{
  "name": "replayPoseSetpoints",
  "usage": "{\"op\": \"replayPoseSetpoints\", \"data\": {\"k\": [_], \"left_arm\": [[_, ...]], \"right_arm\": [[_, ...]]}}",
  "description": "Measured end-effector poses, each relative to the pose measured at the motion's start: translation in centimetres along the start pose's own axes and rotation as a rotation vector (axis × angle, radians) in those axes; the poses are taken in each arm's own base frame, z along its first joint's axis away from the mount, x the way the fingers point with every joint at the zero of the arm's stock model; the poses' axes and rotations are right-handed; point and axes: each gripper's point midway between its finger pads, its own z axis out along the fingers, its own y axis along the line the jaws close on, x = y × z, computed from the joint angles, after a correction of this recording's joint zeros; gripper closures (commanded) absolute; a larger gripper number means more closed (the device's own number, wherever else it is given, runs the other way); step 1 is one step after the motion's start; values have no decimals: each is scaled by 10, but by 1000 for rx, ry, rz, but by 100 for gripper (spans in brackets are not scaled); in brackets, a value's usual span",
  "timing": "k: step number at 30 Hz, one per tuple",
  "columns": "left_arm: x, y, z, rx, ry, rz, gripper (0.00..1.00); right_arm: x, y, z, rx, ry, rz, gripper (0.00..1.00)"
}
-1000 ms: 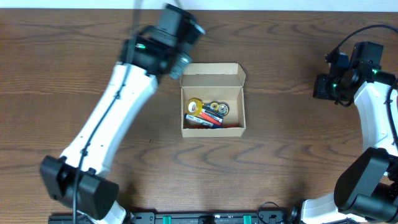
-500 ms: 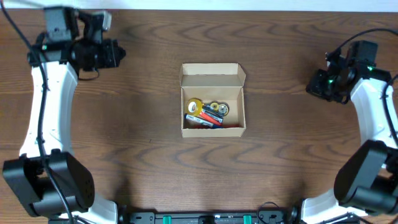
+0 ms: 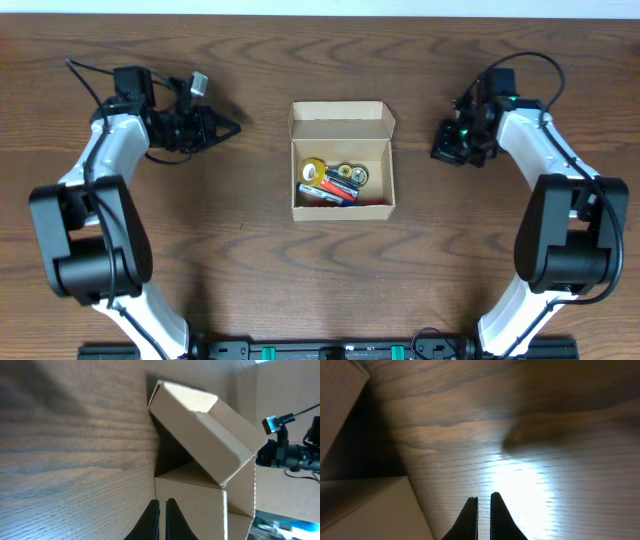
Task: Pack container
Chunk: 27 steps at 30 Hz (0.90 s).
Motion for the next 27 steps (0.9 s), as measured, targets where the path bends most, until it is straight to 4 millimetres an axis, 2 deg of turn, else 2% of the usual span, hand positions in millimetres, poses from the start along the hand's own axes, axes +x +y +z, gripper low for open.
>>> {"op": "replayPoseSetpoints", "data": {"k": [8,14,18,27], "left_arm": [[4,15,23,104,28,-46,94],[-3,3,33,156,16,-12,94],[-2,-1,47,179,29,-12,94],[-6,-2,66,213,32,-37,94]], "right_arm": [[0,12,5,-16,-7,22,99],[-13,30,8,-46,-67,36,99],[-18,40,12,-63,-90,49,99],[-25,38,28,-58,-104,125,99]]}}
